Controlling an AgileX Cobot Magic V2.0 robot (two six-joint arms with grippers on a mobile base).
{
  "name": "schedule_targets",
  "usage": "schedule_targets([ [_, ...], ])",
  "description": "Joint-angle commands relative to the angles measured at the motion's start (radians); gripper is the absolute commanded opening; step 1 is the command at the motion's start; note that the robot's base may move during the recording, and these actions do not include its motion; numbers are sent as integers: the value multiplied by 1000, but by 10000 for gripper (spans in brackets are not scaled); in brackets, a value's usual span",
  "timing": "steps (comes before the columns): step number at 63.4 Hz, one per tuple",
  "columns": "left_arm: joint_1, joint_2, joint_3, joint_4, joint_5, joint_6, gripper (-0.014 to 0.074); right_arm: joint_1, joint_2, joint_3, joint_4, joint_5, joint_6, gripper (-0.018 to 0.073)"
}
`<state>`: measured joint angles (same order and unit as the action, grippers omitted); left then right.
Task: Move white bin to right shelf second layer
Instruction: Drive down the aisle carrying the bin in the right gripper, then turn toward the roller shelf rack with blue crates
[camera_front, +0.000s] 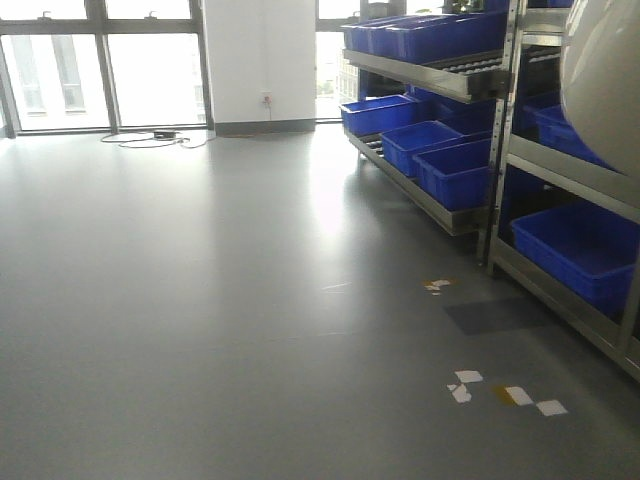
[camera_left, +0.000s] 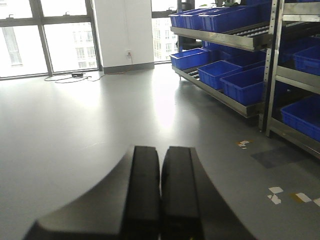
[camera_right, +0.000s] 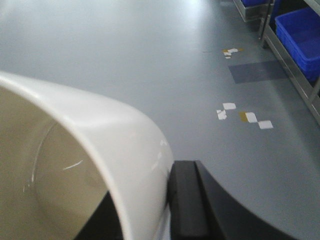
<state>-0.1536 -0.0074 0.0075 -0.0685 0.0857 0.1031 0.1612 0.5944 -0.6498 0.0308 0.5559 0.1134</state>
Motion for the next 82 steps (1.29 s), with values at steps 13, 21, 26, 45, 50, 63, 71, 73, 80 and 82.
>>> schedule_targets([
  [13, -6, -14, 37, -5, -86, -4, 85, -6, 0, -34, 3, -95, 1, 57],
  [21, -6, -14, 37, -5, -86, -4, 85, -6, 0, -34, 3, -95, 1, 57],
  [26, -6, -14, 37, -5, -86, -4, 85, -6, 0, -34, 3, -95, 1, 57],
  [45, -6, -14, 37, -5, -86, -4, 85, -6, 0, -34, 3, -95, 1, 57],
  [50, -6, -14, 37, -5, -86, -4, 85, -6, 0, -34, 3, -95, 1, 57],
  [63, -6, -14, 37, -5, -86, -4, 85, -6, 0, -34, 3, -95, 1, 57],
  [71, -6, -14, 37, -5, -86, -4, 85, -6, 0, -34, 3, -95, 1, 57],
  [73, -6, -14, 37, -5, -86, -4, 85, -6, 0, -34, 3, -95, 1, 57],
  [80, -6, -14, 37, -5, -86, -4, 85, -6, 0, -34, 3, -95, 1, 57],
  [82, -6, -14, 37, -5, -86, -4, 85, -6, 0, -34, 3, -95, 1, 57],
])
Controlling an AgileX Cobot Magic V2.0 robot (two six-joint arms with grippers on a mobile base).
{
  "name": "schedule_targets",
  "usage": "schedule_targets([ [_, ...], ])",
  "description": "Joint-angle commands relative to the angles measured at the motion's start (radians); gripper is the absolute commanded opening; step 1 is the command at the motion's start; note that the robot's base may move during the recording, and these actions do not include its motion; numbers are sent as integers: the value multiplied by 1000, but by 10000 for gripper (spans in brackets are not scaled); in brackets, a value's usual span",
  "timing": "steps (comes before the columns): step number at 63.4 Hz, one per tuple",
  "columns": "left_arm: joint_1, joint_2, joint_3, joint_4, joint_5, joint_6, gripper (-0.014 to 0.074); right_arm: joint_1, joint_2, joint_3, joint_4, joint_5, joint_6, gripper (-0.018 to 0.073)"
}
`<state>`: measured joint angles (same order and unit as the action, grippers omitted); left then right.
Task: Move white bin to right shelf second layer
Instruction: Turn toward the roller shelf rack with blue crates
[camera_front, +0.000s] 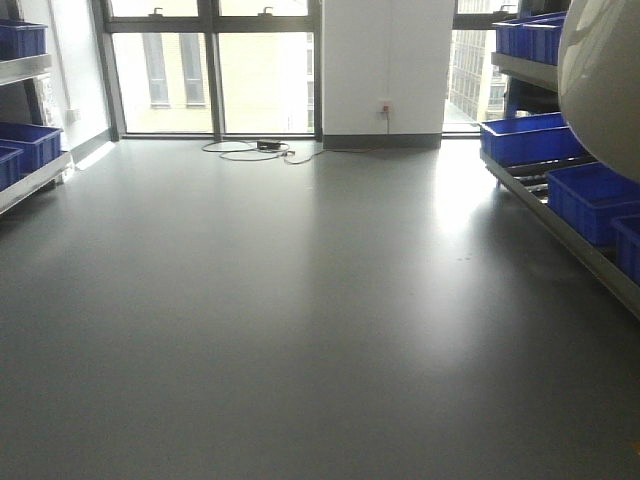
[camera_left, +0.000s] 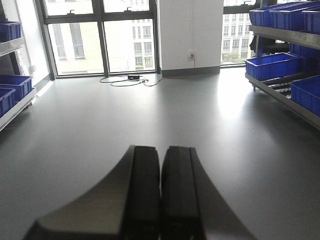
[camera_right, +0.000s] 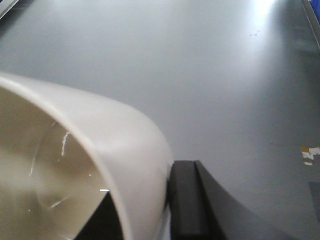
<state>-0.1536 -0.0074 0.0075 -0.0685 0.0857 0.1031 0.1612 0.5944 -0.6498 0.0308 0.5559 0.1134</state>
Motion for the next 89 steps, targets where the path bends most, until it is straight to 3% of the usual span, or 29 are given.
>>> schedule_targets([
  [1, -6, -14, 37, -5, -86, -4, 85, -6, 0, -34, 3, -95, 1, 57],
  [89, -6, -14, 37, -5, -86, -4, 85, -6, 0, -34, 3, -95, 1, 57],
])
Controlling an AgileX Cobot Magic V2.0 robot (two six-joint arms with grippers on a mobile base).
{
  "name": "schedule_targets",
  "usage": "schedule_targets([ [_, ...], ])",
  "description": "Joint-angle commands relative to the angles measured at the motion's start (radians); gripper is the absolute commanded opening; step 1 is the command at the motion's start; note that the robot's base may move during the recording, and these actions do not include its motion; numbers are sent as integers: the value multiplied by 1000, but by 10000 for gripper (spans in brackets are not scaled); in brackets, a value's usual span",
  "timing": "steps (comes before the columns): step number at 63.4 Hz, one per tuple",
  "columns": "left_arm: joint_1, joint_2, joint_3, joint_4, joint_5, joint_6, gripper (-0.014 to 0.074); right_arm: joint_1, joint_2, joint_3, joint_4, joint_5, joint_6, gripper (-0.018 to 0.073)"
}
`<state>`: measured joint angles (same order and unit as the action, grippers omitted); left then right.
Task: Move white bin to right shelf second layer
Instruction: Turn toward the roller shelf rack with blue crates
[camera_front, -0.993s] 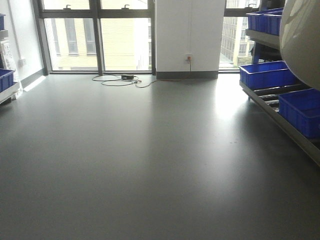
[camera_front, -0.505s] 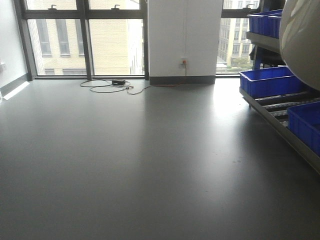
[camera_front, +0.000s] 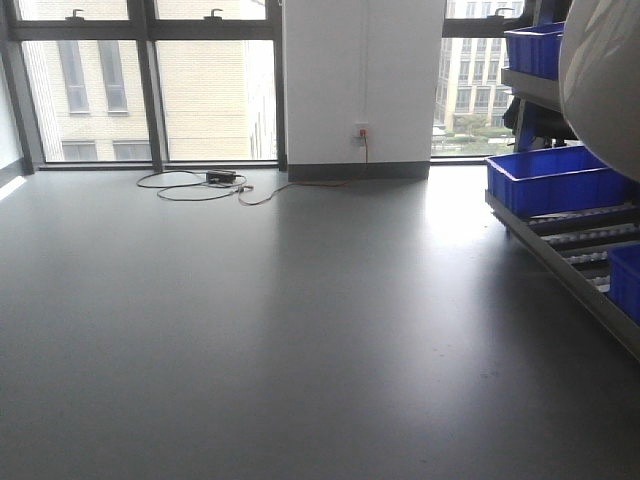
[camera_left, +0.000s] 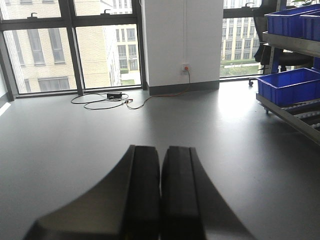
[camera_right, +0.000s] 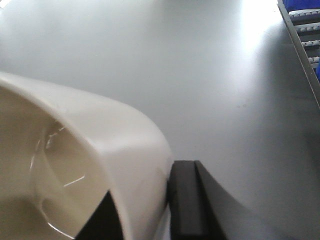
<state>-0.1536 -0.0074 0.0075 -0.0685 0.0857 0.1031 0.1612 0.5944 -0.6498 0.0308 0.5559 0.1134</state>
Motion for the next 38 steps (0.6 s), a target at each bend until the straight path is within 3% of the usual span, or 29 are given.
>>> schedule_targets([
  [1, -6, -14, 37, -5, -86, -4, 85, -6, 0, -34, 3, -95, 1, 57],
  [38, -6, -14, 37, -5, -86, -4, 85, -6, 0, -34, 3, -95, 1, 57],
])
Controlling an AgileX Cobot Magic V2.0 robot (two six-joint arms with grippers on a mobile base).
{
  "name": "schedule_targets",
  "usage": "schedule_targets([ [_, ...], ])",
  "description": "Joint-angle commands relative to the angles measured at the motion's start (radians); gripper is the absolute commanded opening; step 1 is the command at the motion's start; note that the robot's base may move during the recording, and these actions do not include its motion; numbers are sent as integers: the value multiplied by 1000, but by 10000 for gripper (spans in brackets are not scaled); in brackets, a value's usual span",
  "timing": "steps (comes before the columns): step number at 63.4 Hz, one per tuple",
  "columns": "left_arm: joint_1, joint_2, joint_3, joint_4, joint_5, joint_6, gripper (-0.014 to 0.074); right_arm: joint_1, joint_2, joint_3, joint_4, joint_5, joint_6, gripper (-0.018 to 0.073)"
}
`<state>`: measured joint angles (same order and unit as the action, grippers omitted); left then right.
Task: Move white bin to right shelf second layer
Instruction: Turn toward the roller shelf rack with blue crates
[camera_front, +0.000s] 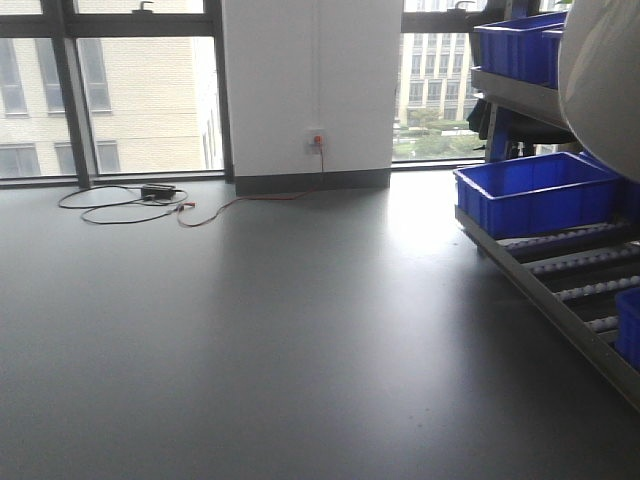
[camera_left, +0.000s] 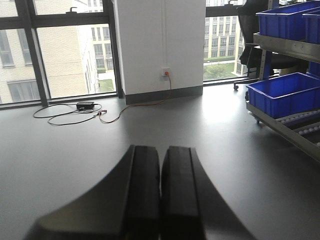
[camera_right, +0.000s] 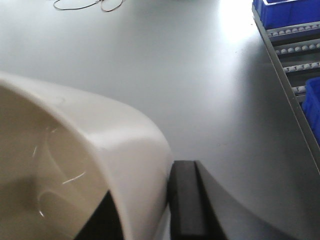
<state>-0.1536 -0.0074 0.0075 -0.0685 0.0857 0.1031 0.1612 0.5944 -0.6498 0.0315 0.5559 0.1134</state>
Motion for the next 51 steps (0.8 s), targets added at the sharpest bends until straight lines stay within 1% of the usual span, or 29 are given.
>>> schedule_targets([
  [1, -6, -14, 37, -5, -86, -4, 85, -6, 0, -34, 2, -95, 1, 57],
  [51, -6, -14, 37, -5, -86, -4, 85, -6, 0, -34, 2, -96, 1, 57],
])
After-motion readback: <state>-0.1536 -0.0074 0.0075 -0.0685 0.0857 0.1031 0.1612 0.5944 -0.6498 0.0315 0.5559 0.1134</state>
